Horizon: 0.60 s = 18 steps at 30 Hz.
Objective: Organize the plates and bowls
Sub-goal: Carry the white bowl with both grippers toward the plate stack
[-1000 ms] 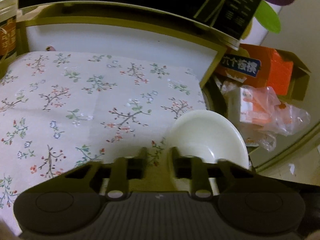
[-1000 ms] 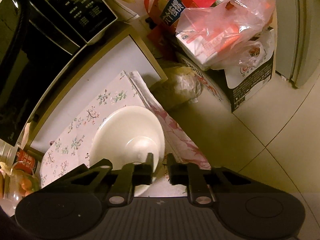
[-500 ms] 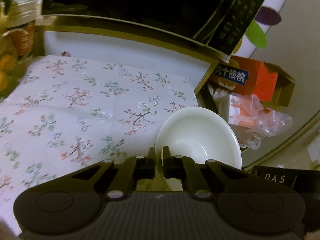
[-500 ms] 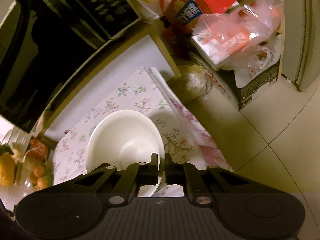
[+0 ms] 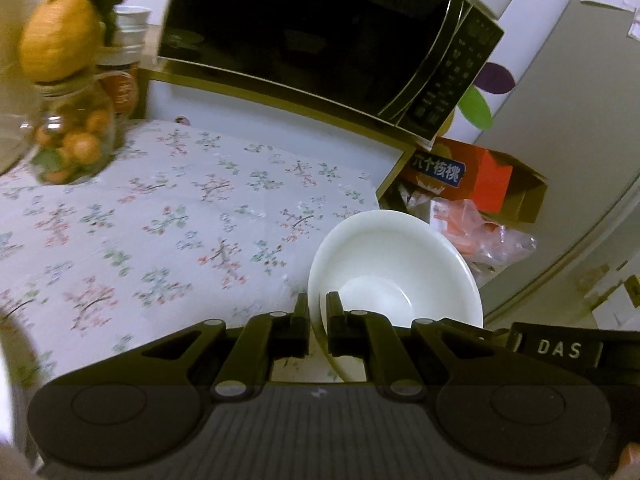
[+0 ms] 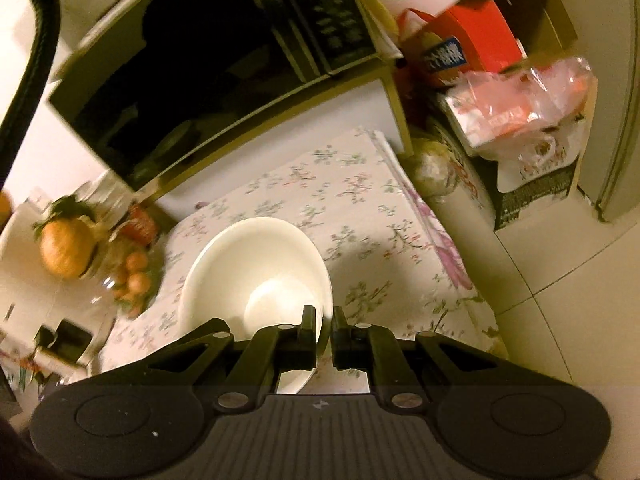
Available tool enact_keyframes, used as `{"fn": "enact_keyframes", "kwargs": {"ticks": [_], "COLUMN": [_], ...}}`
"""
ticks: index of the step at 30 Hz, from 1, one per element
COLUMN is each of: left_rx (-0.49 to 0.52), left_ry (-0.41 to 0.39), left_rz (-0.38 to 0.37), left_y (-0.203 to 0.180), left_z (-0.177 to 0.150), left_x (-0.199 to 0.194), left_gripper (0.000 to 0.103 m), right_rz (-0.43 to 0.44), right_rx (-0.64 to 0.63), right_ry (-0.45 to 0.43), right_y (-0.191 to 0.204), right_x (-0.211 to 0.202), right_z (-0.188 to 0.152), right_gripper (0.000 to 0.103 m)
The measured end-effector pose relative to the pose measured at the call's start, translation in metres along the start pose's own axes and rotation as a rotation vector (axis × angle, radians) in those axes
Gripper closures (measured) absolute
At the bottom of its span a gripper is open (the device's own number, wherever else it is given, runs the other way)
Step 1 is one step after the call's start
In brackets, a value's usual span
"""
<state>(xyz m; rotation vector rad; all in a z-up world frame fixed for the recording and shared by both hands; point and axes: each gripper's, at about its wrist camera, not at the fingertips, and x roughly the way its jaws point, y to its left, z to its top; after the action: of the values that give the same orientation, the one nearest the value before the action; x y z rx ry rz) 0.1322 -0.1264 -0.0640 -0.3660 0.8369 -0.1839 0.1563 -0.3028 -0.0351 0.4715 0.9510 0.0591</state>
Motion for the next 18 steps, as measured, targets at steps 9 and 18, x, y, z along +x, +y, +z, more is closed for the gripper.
{"fn": "enact_keyframes", "kwargs": {"ticks": [9, 18], "left_rx": [0.038, 0.025], "left_ry": [0.013, 0.038], "left_rz": [0.044, 0.068], "left_y": [0.020, 0.042], "left_z": [-0.030, -0.050], "left_x": [-0.046, -0.053], "left_gripper": [0.096, 0.096], "right_rz": [0.059, 0.067], "right_rx": [-0.023, -0.097], "right_ry": [0.061, 0.127], "right_y": [0.018, 0.030], "right_x": [-0.026, -0.015], "right_z": [-0.057, -0.077], "right_gripper": [0.093, 0.093]}}
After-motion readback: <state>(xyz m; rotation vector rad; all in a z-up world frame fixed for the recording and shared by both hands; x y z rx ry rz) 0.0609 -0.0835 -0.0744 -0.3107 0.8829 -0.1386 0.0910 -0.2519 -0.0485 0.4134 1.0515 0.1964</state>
